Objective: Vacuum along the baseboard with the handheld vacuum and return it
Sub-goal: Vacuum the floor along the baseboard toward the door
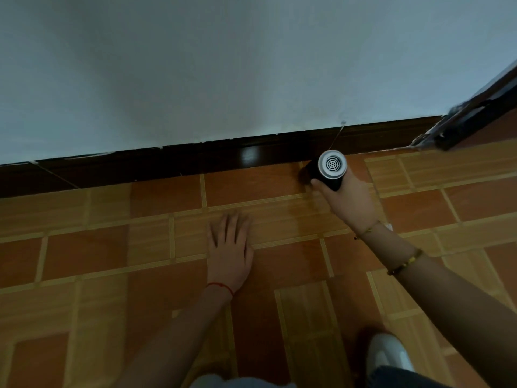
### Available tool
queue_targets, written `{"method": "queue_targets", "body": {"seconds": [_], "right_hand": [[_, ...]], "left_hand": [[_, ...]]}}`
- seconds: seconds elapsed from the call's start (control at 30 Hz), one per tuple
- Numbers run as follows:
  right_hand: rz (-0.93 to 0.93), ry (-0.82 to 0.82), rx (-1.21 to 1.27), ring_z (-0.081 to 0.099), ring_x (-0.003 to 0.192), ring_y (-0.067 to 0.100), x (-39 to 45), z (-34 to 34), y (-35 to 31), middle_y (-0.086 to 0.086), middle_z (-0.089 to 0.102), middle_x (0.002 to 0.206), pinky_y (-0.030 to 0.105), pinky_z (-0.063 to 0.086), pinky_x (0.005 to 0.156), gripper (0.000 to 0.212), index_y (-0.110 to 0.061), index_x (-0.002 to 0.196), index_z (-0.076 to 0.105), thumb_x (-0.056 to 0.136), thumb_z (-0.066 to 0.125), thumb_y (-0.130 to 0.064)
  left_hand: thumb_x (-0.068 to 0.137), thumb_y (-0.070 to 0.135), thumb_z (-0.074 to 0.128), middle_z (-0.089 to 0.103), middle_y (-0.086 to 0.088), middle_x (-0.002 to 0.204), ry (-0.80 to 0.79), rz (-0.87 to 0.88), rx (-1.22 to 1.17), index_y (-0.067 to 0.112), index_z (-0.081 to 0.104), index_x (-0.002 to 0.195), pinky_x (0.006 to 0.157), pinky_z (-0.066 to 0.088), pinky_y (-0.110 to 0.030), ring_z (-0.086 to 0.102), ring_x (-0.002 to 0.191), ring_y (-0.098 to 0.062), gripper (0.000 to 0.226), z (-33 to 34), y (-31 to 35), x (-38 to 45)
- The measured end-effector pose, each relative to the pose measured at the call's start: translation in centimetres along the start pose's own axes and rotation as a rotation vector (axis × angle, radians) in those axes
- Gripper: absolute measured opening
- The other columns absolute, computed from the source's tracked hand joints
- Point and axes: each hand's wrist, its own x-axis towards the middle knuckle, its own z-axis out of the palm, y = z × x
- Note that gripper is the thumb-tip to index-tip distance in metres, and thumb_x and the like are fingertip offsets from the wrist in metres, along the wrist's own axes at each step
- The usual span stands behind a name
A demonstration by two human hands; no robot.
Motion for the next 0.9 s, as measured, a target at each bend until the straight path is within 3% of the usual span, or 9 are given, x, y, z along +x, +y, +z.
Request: {"method": "queue_targets", "body": {"seconds": [0.1, 0.2, 0.3, 0.4, 0.57, 0.73, 0.9], "right_hand": [[-0.022, 0.064, -0.036, 0.067, 0.098, 0.031, 0.5, 0.6, 0.2, 0.009, 0.070, 0.114, 0.041, 0.057, 0.075, 0.073, -0.017, 0.140, 0.042, 0.083, 0.065, -0.056], [-0.079, -0.048, 0.022, 0.068, 0.096, 0.028, 1.3, 1.4, -0.6, 0.006, 0.070, 0.114, 0.036, 0.056, 0.077, 0.075, -0.021, 0.140, 0.043, 0.081, 0.065, -0.060], [-0.130, -0.108, 0.024, 0.068, 0.097, 0.026, 2.0, 1.9, -1.2, 0.003, 0.070, 0.115, 0.038, 0.058, 0.080, 0.075, -0.023, 0.139, 0.044, 0.080, 0.063, -0.063], [-0.110, -0.045, 0.049, 0.065, 0.108, 0.026, 2.5, 1.2, 0.0, 0.005, 0.068, 0.120, 0.031, 0.052, 0.081, 0.072, -0.018, 0.140, 0.045, 0.082, 0.067, -0.056], [-0.086, 0.003, 0.041, 0.066, 0.105, 0.028, 3.3, -0.2, 1.7, 0.007, 0.069, 0.118, 0.035, 0.054, 0.080, 0.071, -0.016, 0.138, 0.045, 0.083, 0.065, -0.056], [-0.169, -0.145, 0.031, 0.066, 0.104, 0.026, 3.3, 0.5, 0.4, 0.004, 0.069, 0.117, 0.040, 0.057, 0.083, 0.075, -0.023, 0.139, 0.044, 0.080, 0.062, -0.065], [-0.130, -0.091, 0.045, 0.067, 0.102, 0.027, 3.6, -0.1, 1.0, 0.004, 0.070, 0.114, 0.043, 0.058, 0.080, 0.074, -0.022, 0.139, 0.045, 0.080, 0.063, -0.064]], "left_hand": [[0.097, 0.035, 0.032, 0.035, -0.006, 0.158, -0.010, -0.008, -0.004, 0.022, 0.034, 0.153, 0.119, 0.017, -0.062, 0.027, 0.149, -0.029, 0.057, 0.1, 0.1, 0.1], [0.098, 0.036, 0.031, 0.033, -0.006, 0.160, -0.014, -0.019, -0.014, 0.022, 0.033, 0.154, 0.120, 0.015, -0.062, 0.024, 0.150, -0.028, 0.057, 0.2, 0.0, 0.1], [0.098, 0.036, 0.032, 0.032, -0.006, 0.160, -0.009, -0.016, -0.028, 0.023, 0.032, 0.154, 0.121, 0.012, -0.062, 0.022, 0.151, -0.028, 0.058, 0.1, 0.1, 0.1], [0.098, 0.036, 0.033, 0.031, -0.005, 0.161, -0.008, -0.015, -0.031, 0.023, 0.032, 0.154, 0.121, 0.010, -0.061, 0.021, 0.151, -0.027, 0.058, 0.0, 0.1, 0.1], [0.099, 0.035, 0.032, 0.031, -0.005, 0.160, -0.008, -0.024, -0.018, 0.022, 0.033, 0.154, 0.122, 0.007, -0.060, 0.020, 0.151, -0.027, 0.056, -0.2, 0.3, 0.1], [0.099, 0.036, 0.030, 0.033, -0.006, 0.160, -0.036, -0.032, 0.028, 0.020, 0.033, 0.154, 0.120, 0.015, -0.062, 0.022, 0.150, -0.028, 0.057, -0.2, 0.6, 0.1], [0.098, 0.037, 0.029, 0.036, -0.009, 0.158, -0.085, -0.054, 0.105, 0.018, 0.035, 0.153, 0.117, 0.022, -0.063, 0.028, 0.148, -0.031, 0.059, -0.6, 1.0, 0.2]]}}
